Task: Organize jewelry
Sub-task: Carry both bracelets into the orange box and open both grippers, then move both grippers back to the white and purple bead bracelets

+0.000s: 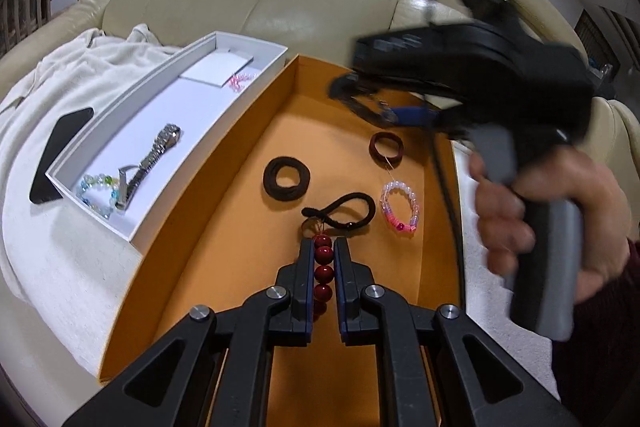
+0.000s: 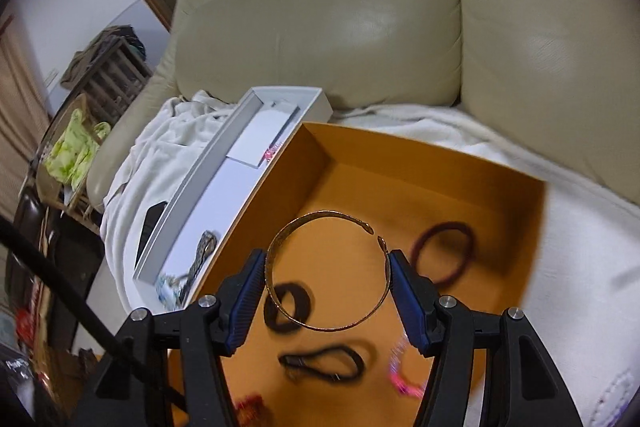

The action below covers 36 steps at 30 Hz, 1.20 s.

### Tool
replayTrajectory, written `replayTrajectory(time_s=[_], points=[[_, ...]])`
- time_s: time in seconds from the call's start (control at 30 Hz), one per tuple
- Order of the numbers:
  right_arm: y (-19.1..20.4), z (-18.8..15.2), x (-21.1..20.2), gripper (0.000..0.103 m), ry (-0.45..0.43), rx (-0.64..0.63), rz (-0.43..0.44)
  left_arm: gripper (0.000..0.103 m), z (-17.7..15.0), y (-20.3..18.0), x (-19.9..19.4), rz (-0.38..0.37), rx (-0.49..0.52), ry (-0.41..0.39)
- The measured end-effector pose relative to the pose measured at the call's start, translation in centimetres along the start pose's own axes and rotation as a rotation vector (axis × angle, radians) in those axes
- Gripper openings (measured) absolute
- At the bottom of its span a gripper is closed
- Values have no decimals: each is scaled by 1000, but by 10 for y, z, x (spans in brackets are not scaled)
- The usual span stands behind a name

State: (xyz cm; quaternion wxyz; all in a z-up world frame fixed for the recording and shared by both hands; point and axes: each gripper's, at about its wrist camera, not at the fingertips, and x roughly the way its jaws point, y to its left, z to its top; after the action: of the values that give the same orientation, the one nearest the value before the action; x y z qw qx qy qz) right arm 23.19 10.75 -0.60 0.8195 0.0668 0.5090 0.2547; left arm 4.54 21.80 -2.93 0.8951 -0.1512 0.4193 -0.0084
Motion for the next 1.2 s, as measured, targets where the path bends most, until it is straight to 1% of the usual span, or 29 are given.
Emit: replayTrajectory(time_s=[0.07, 0.17, 0.23, 0.3, 0.33, 0.37, 0.43, 0.5, 0.57, 0.63, 0.77, 0.83, 0.87, 1.0, 1.1, 1.2], points=[[6, 6, 18, 64, 37, 15, -11, 10, 1, 2, 4, -2, -13, 11], [10, 10, 36, 65, 76, 30, -84, 10, 2, 2, 12, 20, -25, 33], [8, 13, 44, 66, 98, 48, -102, 12, 2, 3, 16, 22, -32, 43], [4, 15, 42, 67, 89, 68, -97, 24, 3, 2, 16, 45, -29, 37], [2, 15, 38, 67, 77, 75, -86, 35, 3, 2, 15, 65, -27, 27], [-1, 14, 31, 67, 56, 84, -73, 40, 4, 2, 13, 81, -27, 14], [-7, 10, 11, 67, 5, 92, -53, 42, 5, -1, 10, 112, -19, -17], [-16, 3, -16, 67, -50, 84, -42, 46, 6, -6, 6, 137, -4, -45], [-27, -7, -45, 67, -103, 77, -50, 53, 6, -15, 2, 159, 22, -79], [-39, -16, -72, 68, -140, 68, -60, 57, 6, -31, -2, 178, 62, -117], [-76, -51, -132, 70, -218, 86, -101, 64, 4, -61, -9, 175, 132, -176], [-94, -67, -157, 71, -245, 113, -118, 64, 0, -82, -12, 160, 172, -203], [-107, -80, -172, 72, -261, 134, -132, 65, -2, -90, -12, 153, 189, -211], [-147, -123, -214, 73, -292, 198, -167, 65, -11, -124, -9, 124, 261, -225], [-172, -151, -233, 73, -312, 230, -201, 65, -15, -144, -4, 122, 297, -224], [-197, -173, -243, 73, -329, 281, -204, 65, -19, -161, 5, 114, 319, -213]])
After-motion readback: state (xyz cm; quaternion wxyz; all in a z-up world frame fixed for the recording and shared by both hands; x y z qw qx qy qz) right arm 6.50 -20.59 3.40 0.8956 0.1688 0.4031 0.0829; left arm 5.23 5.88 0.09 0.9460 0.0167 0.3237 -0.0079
